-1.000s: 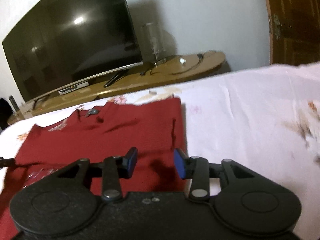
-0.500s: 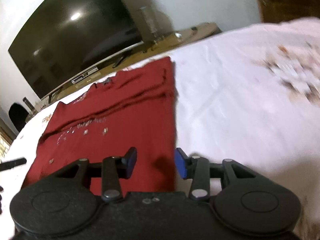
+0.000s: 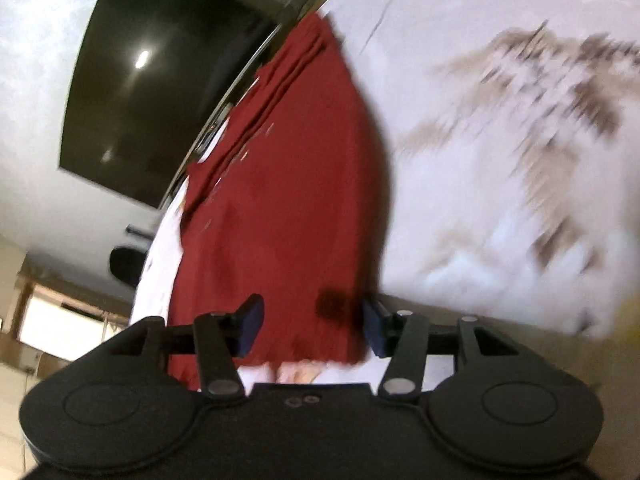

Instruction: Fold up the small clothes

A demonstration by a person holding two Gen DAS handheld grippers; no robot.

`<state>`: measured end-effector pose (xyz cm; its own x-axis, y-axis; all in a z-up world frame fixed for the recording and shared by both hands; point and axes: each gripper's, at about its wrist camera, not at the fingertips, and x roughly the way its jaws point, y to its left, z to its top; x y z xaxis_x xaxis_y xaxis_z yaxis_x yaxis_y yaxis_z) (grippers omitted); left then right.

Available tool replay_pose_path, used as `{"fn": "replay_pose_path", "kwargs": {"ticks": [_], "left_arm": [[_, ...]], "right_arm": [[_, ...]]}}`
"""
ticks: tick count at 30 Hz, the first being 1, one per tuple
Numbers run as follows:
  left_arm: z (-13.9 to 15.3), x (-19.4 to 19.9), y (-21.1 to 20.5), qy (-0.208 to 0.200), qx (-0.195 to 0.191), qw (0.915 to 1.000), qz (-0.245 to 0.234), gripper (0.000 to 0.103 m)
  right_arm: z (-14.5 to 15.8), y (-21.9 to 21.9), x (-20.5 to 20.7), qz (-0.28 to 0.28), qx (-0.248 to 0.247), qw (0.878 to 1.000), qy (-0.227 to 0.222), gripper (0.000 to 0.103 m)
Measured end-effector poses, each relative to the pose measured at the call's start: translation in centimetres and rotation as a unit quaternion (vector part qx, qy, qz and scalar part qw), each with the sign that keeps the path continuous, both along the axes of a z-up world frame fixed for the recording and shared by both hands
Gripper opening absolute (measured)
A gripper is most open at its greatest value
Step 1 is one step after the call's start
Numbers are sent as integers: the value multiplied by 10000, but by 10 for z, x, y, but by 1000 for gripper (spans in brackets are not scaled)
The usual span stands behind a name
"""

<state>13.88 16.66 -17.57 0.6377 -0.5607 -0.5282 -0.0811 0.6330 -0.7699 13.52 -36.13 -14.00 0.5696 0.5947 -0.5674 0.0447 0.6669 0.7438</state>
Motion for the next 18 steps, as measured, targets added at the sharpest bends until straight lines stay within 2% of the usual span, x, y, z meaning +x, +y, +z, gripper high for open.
{"fn": "replay_pose_path", "kwargs": {"ticks": [2,3,4,5,6,7,8,11,13,16,17,18], "left_arm": [[-2,12,-1,-12,-95,9999,-65,81],[-2,16,-5,-30,-33,9999,-105,81],[-1,18,-8,-50,25,9999,-145,78],[1,19,-12,-88,191,9996,-202,68],[3,23,-18,-55,407,9988,-274,18],[3,26,-20,60,533,9979,-371,3],[4,24,-19,-5,478,9982,-362,3],[24,1,-2,-735,87,9971,-199,3],[26,-13,11,-891,-57,9960,-59,3],[-3,-19,23,-343,148,9993,-26,3],[-14,-18,23,-150,219,9996,-38,3],[-21,-21,26,-215,88,9997,3,3]], "right_arm": [[-2,6,5,-70,10,9999,-94,49],[-4,6,11,-197,110,9997,-76,41],[-5,6,17,-303,130,9994,-35,28],[-7,7,21,-317,80,9995,1,15],[-8,9,27,-331,-117,9994,65,5],[-9,10,30,-324,-166,9993,59,5],[-5,11,31,-358,-231,9991,-16,5],[24,13,19,-316,-335,9972,-589,5],[39,12,10,-201,-421,9948,-909,5],[33,2,0,-259,-533,9945,-866,4],[22,-1,1,-305,-624,9952,-684,4],[9,1,5,-344,-765,9957,-399,4]]}}
